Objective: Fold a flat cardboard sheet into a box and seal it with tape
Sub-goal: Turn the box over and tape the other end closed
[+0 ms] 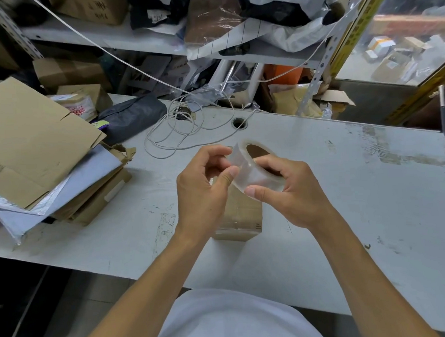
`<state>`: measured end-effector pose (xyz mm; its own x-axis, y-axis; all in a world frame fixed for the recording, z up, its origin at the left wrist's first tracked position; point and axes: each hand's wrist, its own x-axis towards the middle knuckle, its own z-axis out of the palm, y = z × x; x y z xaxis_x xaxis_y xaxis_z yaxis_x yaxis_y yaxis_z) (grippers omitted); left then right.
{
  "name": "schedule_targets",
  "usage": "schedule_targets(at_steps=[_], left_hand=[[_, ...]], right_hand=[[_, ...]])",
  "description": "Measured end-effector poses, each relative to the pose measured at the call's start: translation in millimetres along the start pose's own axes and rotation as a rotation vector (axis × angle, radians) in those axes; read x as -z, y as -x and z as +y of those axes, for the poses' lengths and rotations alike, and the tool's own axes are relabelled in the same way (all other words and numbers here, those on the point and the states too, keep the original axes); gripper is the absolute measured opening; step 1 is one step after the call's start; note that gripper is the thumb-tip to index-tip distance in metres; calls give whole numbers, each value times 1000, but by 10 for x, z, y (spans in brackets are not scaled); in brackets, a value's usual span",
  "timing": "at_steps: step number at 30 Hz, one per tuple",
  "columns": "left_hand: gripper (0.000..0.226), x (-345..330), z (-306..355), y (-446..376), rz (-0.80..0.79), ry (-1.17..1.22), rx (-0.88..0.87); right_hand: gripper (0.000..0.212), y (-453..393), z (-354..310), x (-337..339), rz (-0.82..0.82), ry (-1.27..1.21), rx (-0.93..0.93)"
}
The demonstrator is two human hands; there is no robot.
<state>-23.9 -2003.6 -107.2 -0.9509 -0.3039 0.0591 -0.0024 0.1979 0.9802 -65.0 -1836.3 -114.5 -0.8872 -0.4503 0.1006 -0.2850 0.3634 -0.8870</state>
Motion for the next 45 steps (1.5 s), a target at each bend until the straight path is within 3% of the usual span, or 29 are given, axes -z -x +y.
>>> schedule_targets(at_steps=[7, 14, 19, 24, 30, 36, 41, 45], left_hand=[[24, 5, -47, -35, 103, 3, 30], [13, 9, -86, -4, 228, -92, -54], [9, 77, -92, -73, 175, -168, -106], [6, 75, -94, -105, 103, -388, -245], [7, 96, -137, -162, -62, -527, -225], [9, 87, -134, -158, -170, -473, -178], [14, 74, -121, -140, -33, -260, -225], [21, 81, -58, -167, -76, -191, -257]], right_hand=[[30, -75, -3, 20, 36, 31, 19], [31, -82, 12, -27, 49, 23, 11], [32, -70, -12, -12, 25, 51, 37], [33, -70, -17, 21, 13, 103, 65], [32, -28, 13, 11, 5, 109, 34], [30, -31, 1, 39, 31, 45, 6], [30, -43, -8, 61, 53, 86, 12], [32, -19, -15, 33, 58, 62, 17]])
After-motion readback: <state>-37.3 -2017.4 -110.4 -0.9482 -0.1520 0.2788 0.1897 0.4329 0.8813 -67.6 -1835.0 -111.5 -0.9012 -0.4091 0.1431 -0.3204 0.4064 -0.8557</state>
